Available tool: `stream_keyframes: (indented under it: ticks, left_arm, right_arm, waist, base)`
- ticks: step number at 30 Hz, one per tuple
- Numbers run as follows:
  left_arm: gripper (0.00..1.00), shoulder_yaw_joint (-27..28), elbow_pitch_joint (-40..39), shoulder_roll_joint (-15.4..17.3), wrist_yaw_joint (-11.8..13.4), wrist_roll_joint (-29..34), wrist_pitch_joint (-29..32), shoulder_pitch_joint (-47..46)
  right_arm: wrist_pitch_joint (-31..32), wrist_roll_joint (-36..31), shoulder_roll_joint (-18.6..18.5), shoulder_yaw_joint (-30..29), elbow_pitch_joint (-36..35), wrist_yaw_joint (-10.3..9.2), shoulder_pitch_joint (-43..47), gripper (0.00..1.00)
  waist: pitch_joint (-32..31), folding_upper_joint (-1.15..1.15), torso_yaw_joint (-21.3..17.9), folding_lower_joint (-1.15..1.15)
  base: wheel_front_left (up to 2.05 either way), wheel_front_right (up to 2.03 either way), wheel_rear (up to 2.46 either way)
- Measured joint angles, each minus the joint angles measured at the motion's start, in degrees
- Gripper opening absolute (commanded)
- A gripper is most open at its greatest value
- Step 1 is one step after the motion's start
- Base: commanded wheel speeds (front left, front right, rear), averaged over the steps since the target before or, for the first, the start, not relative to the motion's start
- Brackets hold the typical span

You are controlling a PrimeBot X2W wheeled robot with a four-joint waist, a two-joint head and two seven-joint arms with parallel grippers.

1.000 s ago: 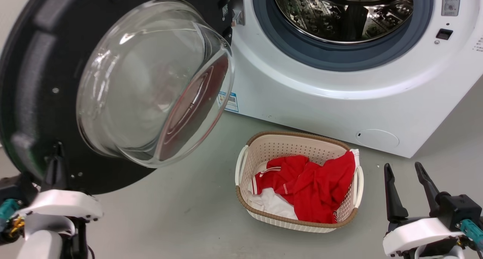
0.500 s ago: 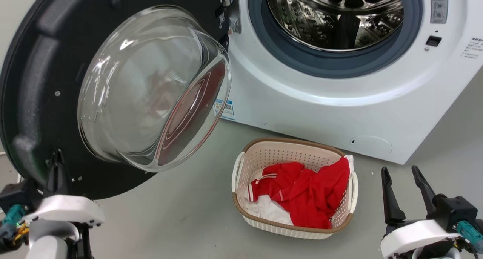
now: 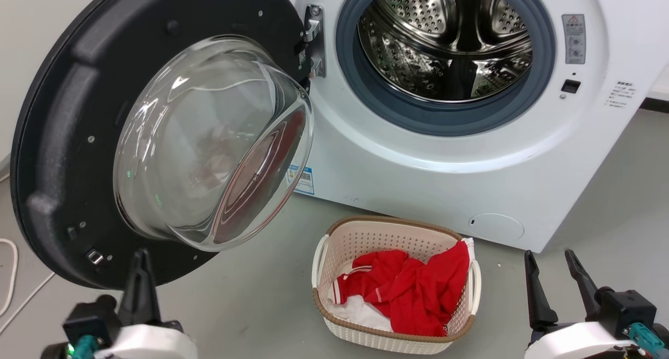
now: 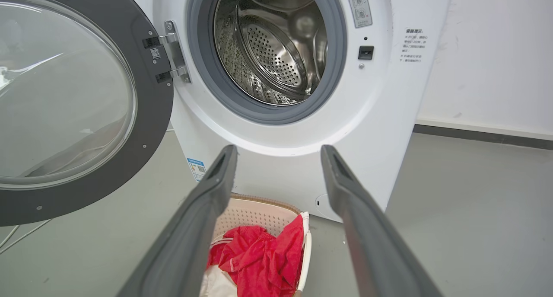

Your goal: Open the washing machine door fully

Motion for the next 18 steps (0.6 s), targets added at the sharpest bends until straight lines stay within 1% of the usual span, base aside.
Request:
stream_keyframes:
  ticks: [5, 12, 13, 16, 17, 18]
  left_arm:
    - [0.0, -3.35, -2.61, -1.15, -0.07, 1.13, 0.97, 1.7]
    - [0.0, -6.78, -1.89, -1.49, -2.0, 2.13, 1.75, -0.09]
    - [0.04, -7.12, -1.56, -1.56, -2.15, 2.27, 1.75, -0.57]
    - [0.32, -8.09, -0.34, -1.78, -2.58, 2.58, 1.71, -1.76]
    - [0.44, -8.28, 0.05, -1.85, -2.67, 2.69, 1.68, -1.94]
    - [0.72, -8.45, 0.51, -1.92, -2.81, 2.69, 1.67, -2.17]
  right_arm:
    - [-0.2, 0.05, 0.0, -0.09, 0.08, 0.0, 0.02, 1.0]
    - [-0.35, -0.03, 0.0, -0.65, 0.03, 0.0, -0.09, 1.0]
    - [-0.43, -0.12, 0.0, -0.71, 0.0, 0.0, -0.12, 1.0]
    - [-0.44, -0.19, 0.0, -0.74, -0.08, 0.0, -0.21, 1.0]
    - [-0.44, -0.2, 0.0, -0.7, -0.13, 0.0, -0.22, 1.0]
    - [-0.45, -0.25, 0.0, -0.75, -0.2, 0.0, -0.23, 1.0]
  waist:
    - [-0.7, 0.0, -1.52, 0.0]
    - [-1.15, 0.0, -4.74, 0.0]
    - [-1.17, 0.0, -5.28, 0.0]
    - [-1.19, 0.0, -7.02, 0.0]
    - [-1.2, 0.0, -7.64, 0.0]
    - [-1.21, 0.0, -8.24, 0.0]
  base:
    - [0.0, 0.0, 0.0]
    - [0.0, 0.0, 0.0]
    - [0.0, 0.0, 0.0]
    - [0.0, 0.0, 0.0]
    - [0.0, 0.0, 0.0]
    - [0.0, 0.0, 0.0]
